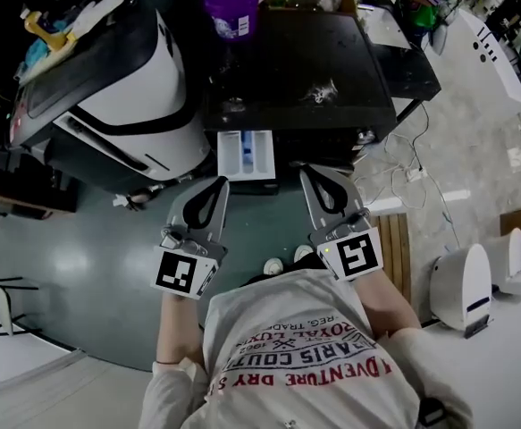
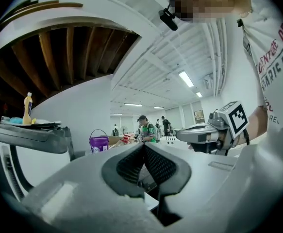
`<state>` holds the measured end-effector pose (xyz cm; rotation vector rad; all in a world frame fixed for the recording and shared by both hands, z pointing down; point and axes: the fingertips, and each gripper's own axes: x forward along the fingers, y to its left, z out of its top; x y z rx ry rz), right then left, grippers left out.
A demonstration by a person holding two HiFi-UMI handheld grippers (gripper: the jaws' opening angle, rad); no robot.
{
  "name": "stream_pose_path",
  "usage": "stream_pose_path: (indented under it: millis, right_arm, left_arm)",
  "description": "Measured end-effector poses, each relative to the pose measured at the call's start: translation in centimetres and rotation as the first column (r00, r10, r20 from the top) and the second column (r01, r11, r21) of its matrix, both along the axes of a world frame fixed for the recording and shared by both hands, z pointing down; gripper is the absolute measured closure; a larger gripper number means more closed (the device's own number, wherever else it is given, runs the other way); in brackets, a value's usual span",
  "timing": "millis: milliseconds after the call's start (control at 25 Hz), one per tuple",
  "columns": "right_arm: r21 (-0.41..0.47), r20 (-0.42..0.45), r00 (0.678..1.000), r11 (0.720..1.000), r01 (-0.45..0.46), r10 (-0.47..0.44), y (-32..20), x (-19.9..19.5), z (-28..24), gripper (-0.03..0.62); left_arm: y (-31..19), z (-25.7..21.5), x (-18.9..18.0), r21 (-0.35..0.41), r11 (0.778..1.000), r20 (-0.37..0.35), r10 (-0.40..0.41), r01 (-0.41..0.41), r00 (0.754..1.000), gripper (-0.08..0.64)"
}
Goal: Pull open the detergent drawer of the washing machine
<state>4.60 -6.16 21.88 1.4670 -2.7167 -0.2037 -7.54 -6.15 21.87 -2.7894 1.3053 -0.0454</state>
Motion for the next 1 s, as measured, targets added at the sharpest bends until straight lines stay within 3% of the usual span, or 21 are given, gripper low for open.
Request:
stream_pose_path:
  millis: [120, 280, 760, 1000]
  right_arm:
    - [0.008, -0.032, 0.999, 1.000, -0.005, 0.005, 0.0, 0.5, 0.4, 0.592]
    - [-0.012, 0.000, 1.000, 1.000, -0.022, 0.022, -0.2, 0.9, 0.2, 0.592]
    - [-0.028, -0.062, 0.998, 1.000, 0.010, -0.012, -0.9, 0.5, 1.2, 0.592]
    - [-0.045, -0.045, 0.999, 0.999, 0.025, -0.027, -0.9, 0.0, 1.2, 0.592]
  left_arm:
    - [-0.2, -0.3, -0.3, -0.008, 1.000, 0.011, -0.004, 0.004, 1.000, 0.558]
    - [-0.4, -0.9, -0.5, -0.018, 1.000, 0.047, -0.016, 0.016, 0.999, 0.558]
    - [-1.7, 0.0, 0.3, -0.074, 0.997, 0.026, -0.006, 0.008, 1.000, 0.558]
    - [-2.0, 0.7, 0.2, -0.086, 0.996, 0.013, -0.016, 0.017, 1.000, 0.558]
